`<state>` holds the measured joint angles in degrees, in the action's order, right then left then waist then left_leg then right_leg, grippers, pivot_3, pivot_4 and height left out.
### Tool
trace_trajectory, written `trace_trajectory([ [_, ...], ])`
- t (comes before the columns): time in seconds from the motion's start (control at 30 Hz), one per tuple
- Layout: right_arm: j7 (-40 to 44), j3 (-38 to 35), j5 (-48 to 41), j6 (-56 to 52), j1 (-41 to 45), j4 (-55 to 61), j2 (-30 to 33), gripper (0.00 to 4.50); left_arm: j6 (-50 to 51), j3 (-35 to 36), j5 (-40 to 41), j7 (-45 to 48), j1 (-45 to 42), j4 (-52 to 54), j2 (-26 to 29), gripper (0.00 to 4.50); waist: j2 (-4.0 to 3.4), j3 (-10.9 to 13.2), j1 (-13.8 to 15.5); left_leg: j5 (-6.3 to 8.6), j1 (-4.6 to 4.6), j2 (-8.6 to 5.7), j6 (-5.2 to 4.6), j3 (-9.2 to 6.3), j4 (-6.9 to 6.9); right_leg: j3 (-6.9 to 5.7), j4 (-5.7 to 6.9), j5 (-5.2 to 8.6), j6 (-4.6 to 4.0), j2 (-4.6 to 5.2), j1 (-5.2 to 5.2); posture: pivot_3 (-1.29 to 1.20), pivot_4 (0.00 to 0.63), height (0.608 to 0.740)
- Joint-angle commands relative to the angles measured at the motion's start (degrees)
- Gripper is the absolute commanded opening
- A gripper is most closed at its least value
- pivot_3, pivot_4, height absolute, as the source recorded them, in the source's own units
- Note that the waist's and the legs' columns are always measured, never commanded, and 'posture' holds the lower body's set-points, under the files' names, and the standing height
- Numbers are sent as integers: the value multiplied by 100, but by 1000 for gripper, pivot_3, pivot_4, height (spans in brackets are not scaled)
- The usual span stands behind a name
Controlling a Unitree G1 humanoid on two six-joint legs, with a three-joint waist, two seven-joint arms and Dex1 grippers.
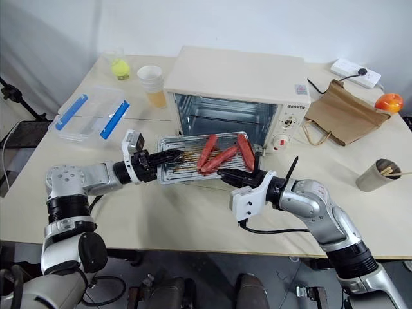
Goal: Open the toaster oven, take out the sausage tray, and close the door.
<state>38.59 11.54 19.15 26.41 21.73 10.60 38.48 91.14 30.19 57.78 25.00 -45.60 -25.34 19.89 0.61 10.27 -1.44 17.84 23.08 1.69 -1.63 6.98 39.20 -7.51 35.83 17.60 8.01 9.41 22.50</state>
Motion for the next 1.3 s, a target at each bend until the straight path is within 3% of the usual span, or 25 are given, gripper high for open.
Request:
trace_trajectory([
  [0.03,-5,-102,-216,151,5,139,85,0,135,105,160,-16,-24,127,-35,14,0,0,2,0,0,0,0,0,0,0,0,0,0,0,0,0,150,740],
  [0.27,180,-147,-598,15,5,220,88,0,136,237,578,-303,31,98,-85,14,0,0,0,0,0,1,0,-1,0,0,0,0,0,0,0,0,150,740],
  [0.5,312,-240,-1095,-121,2,309,137,2122,136,576,1195,-990,128,-237,-5,0,0,0,2,0,-1,2,0,-3,0,1,0,0,0,1,-1,0,150,740],
  [0.67,883,-565,-2553,-799,-406,513,338,3793,136,1056,1993,-1413,776,-223,368,0,0,0,-30,0,-4,6,0,-6,-5,-1,2,0,0,0,-1,0,150,740],
  [0.77,1191,-999,-3672,-1382,-631,613,416,3793,136,1371,2628,-1656,1433,28,557,0,0,0,-20,0,-9,10,0,-6,-5,4,4,0,0,1,-4,0,150,740],
  [0.87,1211,-1467,-4195,-1877,-769,385,439,3793,-14,1617,3398,-2004,2078,375,613,0,3,-1,-4,0,-13,21,-1,-9,-4,7,5,0,0,7,-9,0,150,740],
  [1.0,1482,-1914,-4242,-1926,-1025,-340,582,3793,-943,1375,5149,-2715,3303,1290,622,0,7,-4,2,2,-18,20,-3,-11,-4,16,3,0,0,17,-15,0,150,740],
  [1.07,1639,-2057,-4170,-1760,-1132,-808,603,3793,-1394,1458,5497,-2788,3779,1765,485,0,7,-4,15,5,-23,15,-5,-17,-6,42,3,0,0,20,-20,0,150,740],
  [1.17,1886,-2167,-4192,-1736,-1241,-1418,614,3208,-1987,1841,5522,-2708,4296,2336,205,0,7,-4,27,5,-31,7,-6,-12,-6,66,-6,0,0,17,-30,0,150,740],
  [1.3,1899,-2185,-4059,-1642,-1113,-2001,539,1793,-2623,2218,5522,-2724,4672,2844,-200,0,6,-4,0,4,-61,10,-8,-3,-8,68,-32,1,-2,8,-66,0,150,740],
])
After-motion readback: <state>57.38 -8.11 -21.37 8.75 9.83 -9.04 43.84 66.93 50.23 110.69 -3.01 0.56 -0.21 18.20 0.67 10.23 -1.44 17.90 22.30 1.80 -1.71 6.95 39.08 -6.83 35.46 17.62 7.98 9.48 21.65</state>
